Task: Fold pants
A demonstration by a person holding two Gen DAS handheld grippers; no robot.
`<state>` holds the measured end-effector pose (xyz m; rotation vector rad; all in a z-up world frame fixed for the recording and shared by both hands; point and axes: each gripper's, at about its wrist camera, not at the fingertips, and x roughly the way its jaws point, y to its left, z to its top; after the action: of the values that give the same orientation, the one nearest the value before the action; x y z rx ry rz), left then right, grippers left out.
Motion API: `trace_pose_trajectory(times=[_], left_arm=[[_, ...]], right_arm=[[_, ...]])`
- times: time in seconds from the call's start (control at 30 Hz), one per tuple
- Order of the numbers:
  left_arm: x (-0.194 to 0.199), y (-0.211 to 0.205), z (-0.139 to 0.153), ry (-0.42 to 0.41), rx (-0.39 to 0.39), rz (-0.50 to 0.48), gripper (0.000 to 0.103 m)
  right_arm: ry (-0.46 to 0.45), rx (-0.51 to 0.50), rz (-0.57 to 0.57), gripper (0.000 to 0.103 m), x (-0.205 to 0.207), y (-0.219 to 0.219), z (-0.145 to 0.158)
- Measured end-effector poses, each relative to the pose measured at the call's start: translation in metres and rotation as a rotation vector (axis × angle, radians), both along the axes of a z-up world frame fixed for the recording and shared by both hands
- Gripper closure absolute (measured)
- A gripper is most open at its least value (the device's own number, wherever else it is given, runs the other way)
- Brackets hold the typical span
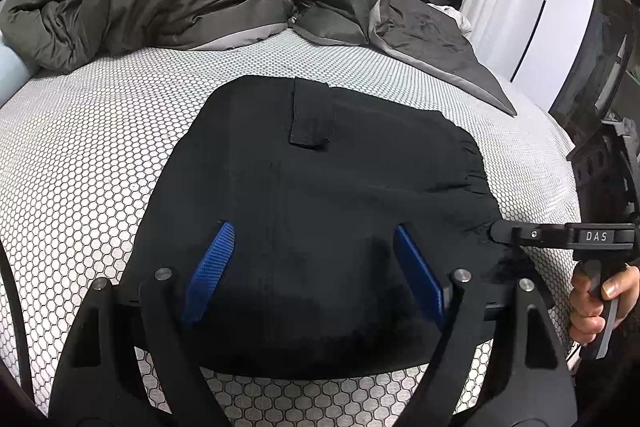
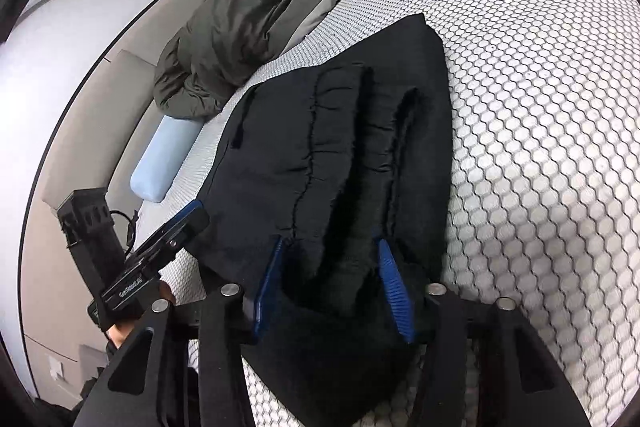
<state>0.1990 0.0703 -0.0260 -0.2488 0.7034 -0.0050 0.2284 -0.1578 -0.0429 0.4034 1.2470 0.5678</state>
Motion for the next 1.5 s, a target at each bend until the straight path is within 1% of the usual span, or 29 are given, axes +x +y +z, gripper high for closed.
trace_pose_trajectory(times=[0.03, 0.07, 0.1, 0.27, 0.37, 0.4, 0.43, 0.5, 0.57, 0.63, 0.67, 0.7, 0.73, 0.77, 0.8, 0.87, 0.93, 0.97, 1.0, 1.03, 1.07, 1.1, 1.13, 1.17, 1.23, 1.27, 1.37, 1.4, 1.5], left_arm=[[-0.002, 0.0, 0.001, -0.003, -0.008, 0.004, 0.023], [-0.002, 0.003, 0.002, -0.007, -0.017, 0.009, 0.023], [-0.003, 0.003, 0.003, -0.011, -0.025, 0.016, 0.023], [-0.012, 0.02, 0.015, -0.051, -0.067, 0.044, 0.023], [-0.019, 0.032, 0.019, -0.064, -0.088, 0.06, 0.023], [-0.02, 0.033, 0.019, -0.059, -0.092, 0.061, 0.023], [-0.02, 0.034, 0.018, -0.047, -0.088, 0.062, 0.023], [-0.021, 0.033, 0.014, -0.02, -0.068, 0.057, 0.023], [-0.019, 0.03, 0.008, 0.011, -0.035, 0.053, 0.023], [-0.017, 0.025, 0.006, 0.027, 0.009, 0.062, 0.023], [-0.018, 0.024, 0.007, 0.024, 0.017, 0.065, 0.023], [-0.019, 0.022, 0.011, 0.004, 0.005, 0.051, 0.023], [-0.021, 0.02, 0.014, -0.013, -0.007, 0.035, 0.023], [-0.022, 0.016, 0.017, -0.031, -0.012, 0.013, 0.023], [-0.022, 0.008, 0.019, -0.049, -0.004, -0.025, 0.023], [-0.019, -0.009, 0.014, -0.051, 0.021, -0.107, 0.023], [-0.011, -0.028, 0.002, 0.001, 0.041, -0.231, 0.023], [-0.01, -0.034, -0.003, 0.011, 0.067, -0.258, 0.023], [-0.011, -0.041, -0.008, 0.012, 0.131, -0.28, 0.023], [-0.013, -0.044, -0.011, 0.011, 0.174, -0.302, 0.023], [-0.015, -0.045, -0.014, 0.012, 0.2, -0.323, 0.023], [-0.019, -0.04, -0.018, 0.019, 0.211, -0.333, 0.026], [-0.021, -0.035, -0.019, 0.025, 0.205, -0.337, 0.028], [-0.024, -0.029, -0.02, 0.022, 0.199, -0.346, 0.031], [-0.031, -0.021, -0.021, 0.024, 0.233, -0.321, 0.031], [-0.033, -0.012, -0.022, 0.032, 0.232, -0.306, 0.031], [-0.038, 0.006, -0.016, 0.029, 0.17, -0.272, 0.031], [-0.041, 0.012, -0.01, 0.019, 0.14, -0.261, 0.031], [-0.035, 0.02, 0.006, -0.021, 0.1, -0.24, 0.031]], right_arm=[[-0.014, 0.007, 0.002, 0.085, 0.0, 0.002, 0.003], [-0.058, 0.012, 0.009, 0.094, -0.003, 0.005, 0.014], [-0.083, 0.021, 0.013, 0.096, -0.004, 0.008, 0.021], [-0.229, 0.038, 0.035, 0.098, -0.026, 0.021, 0.08], [-0.259, 0.026, 0.024, 0.098, -0.043, 0.021, 0.102], [-0.258, 0.018, 0.025, 0.098, -0.047, 0.017, 0.104], [-0.245, -0.003, 0.03, 0.098, -0.052, 0.015, 0.101], [-0.203, -0.072, 0.024, 0.098, -0.054, 0.012, 0.084], [-0.135, -0.219, 0.052, 0.097, -0.053, 0.011, 0.047], [-0.102, -0.247, 0.047, 0.094, -0.05, 0.008, 0.034], [-0.108, -0.253, 0.037, 0.093, -0.05, 0.006, 0.038], [-0.149, -0.261, 0.032, 0.092, -0.051, 0.006, 0.049], [-0.214, -0.265, 0.034, 0.09, -0.054, 0.007, 0.063], [-0.283, -0.256, 0.028, 0.083, -0.057, 0.007, 0.077], [-0.328, -0.242, 0.02, 0.075, -0.058, 0.009, 0.085], [-0.391, -0.21, 0.035, 0.069, -0.058, 0.024, 0.09], [-0.378, -0.216, 0.085, 0.069, -0.053, 0.047, 0.076], [-0.363, -0.236, 0.118, 0.069, -0.048, 0.063, 0.063], [-0.357, -0.264, 0.156, 0.069, -0.046, 0.076, 0.051], [-0.347, -0.296, 0.199, 0.069, -0.044, 0.088, 0.039], [-0.328, -0.318, 0.227, 0.069, -0.042, 0.095, 0.028], [-0.302, -0.363, 0.259, 0.069, -0.04, 0.101, 0.015], [-0.305, -0.392, 0.275, 0.071, -0.041, 0.103, 0.009], [-0.337, -0.43, 0.301, 0.071, -0.045, 0.102, 0.008], [-0.366, -0.467, 0.321, 0.071, -0.051, 0.099, 0.011], [-0.374, -0.482, 0.318, 0.071, -0.053, 0.095, 0.016], [-0.38, -0.469, 0.291, 0.071, -0.053, 0.079, 0.023], [-0.38, -0.459, 0.288, 0.071, -0.054, 0.077, 0.024], [-0.382, -0.405, 0.239, 0.068, -0.05, 0.077, 0.031]])
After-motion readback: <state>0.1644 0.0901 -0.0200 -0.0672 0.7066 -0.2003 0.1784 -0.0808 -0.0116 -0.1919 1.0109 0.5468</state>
